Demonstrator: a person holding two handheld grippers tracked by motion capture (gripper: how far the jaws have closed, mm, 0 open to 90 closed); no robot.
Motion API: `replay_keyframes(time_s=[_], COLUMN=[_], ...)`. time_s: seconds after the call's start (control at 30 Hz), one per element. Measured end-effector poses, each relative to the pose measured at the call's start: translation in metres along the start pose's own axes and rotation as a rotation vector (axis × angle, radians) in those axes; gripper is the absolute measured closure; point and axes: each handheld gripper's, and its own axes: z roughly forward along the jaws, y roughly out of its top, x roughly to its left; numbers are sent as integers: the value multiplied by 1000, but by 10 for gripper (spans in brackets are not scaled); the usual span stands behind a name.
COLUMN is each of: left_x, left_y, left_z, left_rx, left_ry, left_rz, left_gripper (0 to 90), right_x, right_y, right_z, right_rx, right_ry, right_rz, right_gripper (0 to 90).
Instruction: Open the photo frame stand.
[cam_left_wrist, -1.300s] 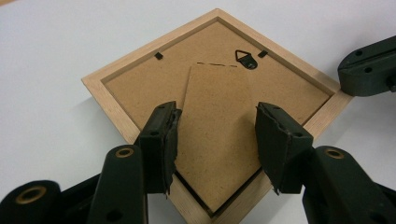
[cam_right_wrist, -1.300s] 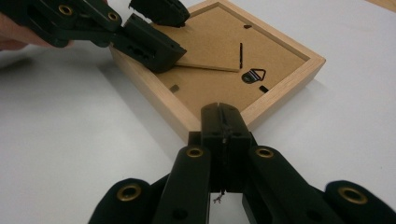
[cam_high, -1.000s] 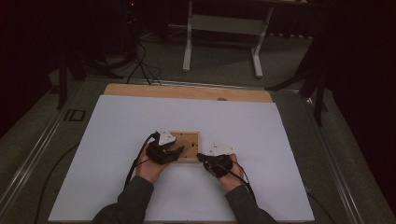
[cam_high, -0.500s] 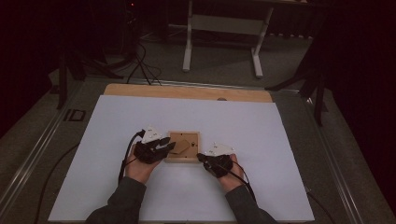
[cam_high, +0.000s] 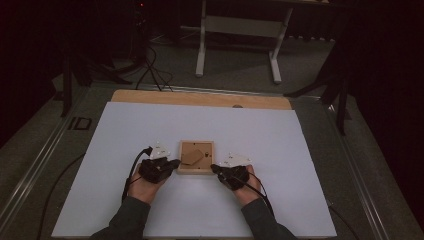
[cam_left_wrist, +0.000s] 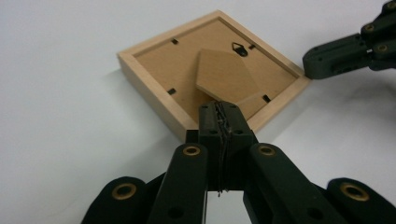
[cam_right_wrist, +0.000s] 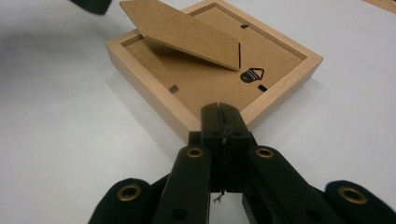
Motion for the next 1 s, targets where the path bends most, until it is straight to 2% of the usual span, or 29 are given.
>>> replay_keyframes(time_s=[0.1, 0.23, 0.43, 0.6, 0.63, 0.73, 0.83, 1.0], left_x=[-3, 0, 1, -1, -5, -8, -9, -7], left_y=[0, 1, 0, 1, 5, 11, 17, 24], left_z=[4, 4, 6, 7, 10, 12, 15, 22], left_rx=[17, 15, 40, 33, 33, 16, 4, 8], left_ry=[5, -5, 6, -10, -17, -24, -30, -66], left_rz=[10, -14, -7, -7, 6, 2, -10, -71], left_gripper=[873, 850, 830, 819, 808, 766, 706, 587], right_x=[0, 0, 1, 1, 1, 1, 1, 1], right_y=[0, 0, 0, 0, 0, 0, 0, -1], right_z=[0, 0, 0, 0, 0, 0, 0, 0], right_rx=[0, -2, -4, -4, -4, -6, -5, -5], right_ry=[1, 1, 3, 6, 5, 3, 3, 4], right_rz=[0, 0, -4, -4, -4, -5, -5, -5], right_gripper=[898, 898, 898, 898, 898, 898, 898, 898])
